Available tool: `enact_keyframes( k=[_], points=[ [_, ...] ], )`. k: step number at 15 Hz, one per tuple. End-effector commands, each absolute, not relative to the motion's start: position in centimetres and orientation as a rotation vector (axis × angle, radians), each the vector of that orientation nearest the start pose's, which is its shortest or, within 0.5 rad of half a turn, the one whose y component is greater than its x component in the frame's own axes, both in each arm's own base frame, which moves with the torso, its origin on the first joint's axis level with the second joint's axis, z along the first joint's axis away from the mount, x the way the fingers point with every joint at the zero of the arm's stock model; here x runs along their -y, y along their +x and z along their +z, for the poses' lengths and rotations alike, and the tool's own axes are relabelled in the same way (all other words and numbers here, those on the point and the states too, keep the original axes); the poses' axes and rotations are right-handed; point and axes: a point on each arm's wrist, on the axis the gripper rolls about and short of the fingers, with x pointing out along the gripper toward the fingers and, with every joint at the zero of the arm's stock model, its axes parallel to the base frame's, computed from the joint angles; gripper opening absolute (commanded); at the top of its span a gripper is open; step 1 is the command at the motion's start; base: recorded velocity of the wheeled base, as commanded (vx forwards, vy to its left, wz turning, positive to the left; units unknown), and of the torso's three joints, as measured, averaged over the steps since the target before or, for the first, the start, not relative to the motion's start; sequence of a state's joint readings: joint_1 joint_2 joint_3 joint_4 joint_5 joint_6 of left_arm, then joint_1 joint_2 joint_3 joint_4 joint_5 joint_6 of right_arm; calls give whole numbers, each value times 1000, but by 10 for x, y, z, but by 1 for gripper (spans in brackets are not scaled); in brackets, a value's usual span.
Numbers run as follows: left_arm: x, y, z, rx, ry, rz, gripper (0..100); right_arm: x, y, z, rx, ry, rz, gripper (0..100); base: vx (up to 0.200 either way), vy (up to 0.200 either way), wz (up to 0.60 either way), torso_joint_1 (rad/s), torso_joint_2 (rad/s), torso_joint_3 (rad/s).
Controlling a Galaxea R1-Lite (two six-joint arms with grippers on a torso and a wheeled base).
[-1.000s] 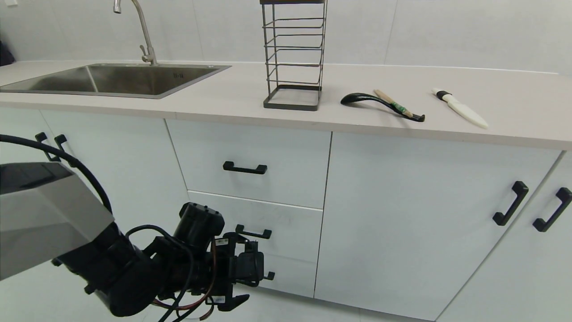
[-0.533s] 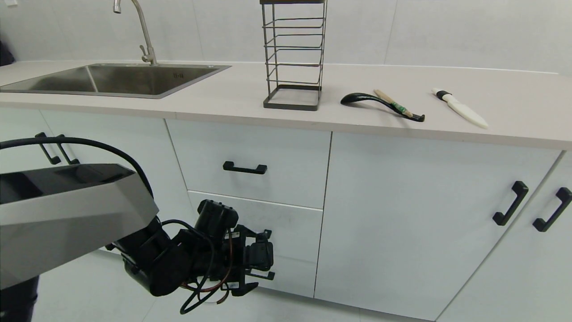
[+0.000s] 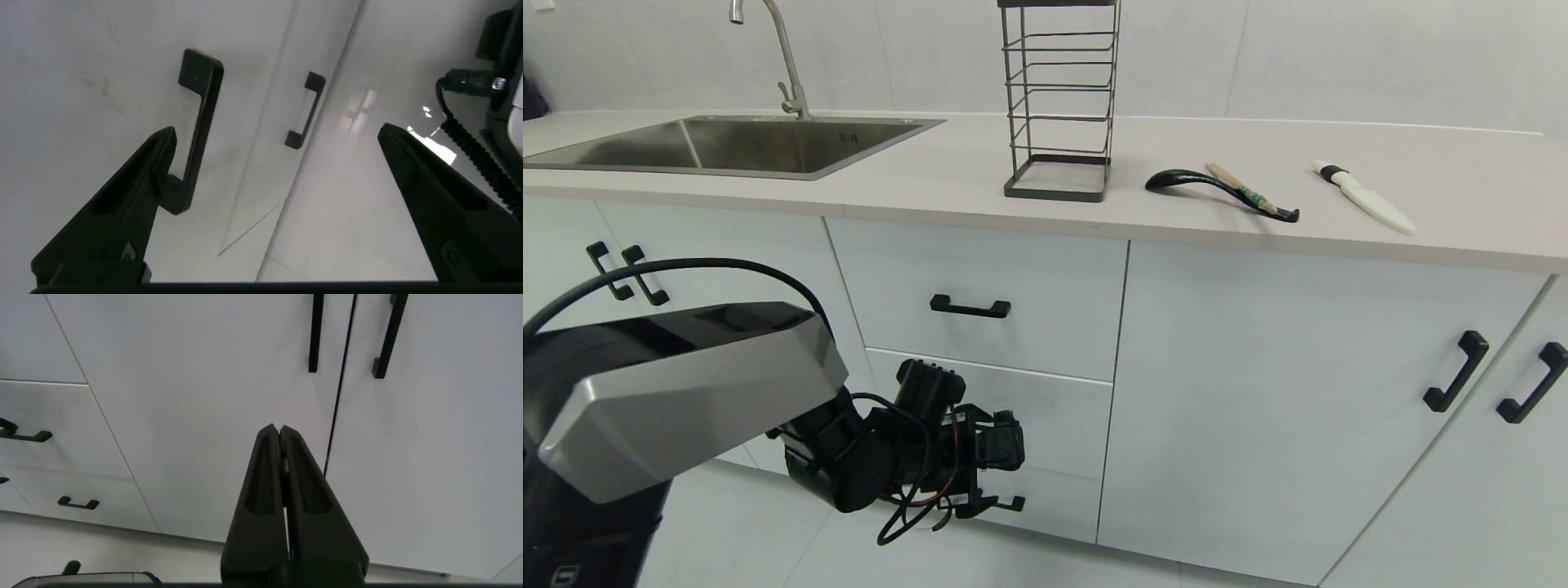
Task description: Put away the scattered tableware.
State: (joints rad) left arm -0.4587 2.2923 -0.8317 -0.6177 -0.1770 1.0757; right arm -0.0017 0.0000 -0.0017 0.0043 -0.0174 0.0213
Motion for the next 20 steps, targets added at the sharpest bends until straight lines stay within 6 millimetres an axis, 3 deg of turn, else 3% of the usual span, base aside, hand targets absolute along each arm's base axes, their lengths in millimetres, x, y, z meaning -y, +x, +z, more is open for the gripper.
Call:
enact_keyframes(
  k=[1, 9, 20],
  points=[
    [161, 324, -22, -461, 1090, -1002, 100, 0, -23, 75, -4, 21, -18, 0, 0, 0, 0, 0, 0, 0],
    [162, 344, -31, -445, 1087, -978, 100, 0, -23, 75, -4, 21, -18, 0, 0, 0, 0, 0, 0, 0],
    [164, 348, -50, -475, 1089, -997, 100, 0, -23, 75, -4, 21, -18, 0, 0, 0, 0, 0, 0, 0]
  ],
)
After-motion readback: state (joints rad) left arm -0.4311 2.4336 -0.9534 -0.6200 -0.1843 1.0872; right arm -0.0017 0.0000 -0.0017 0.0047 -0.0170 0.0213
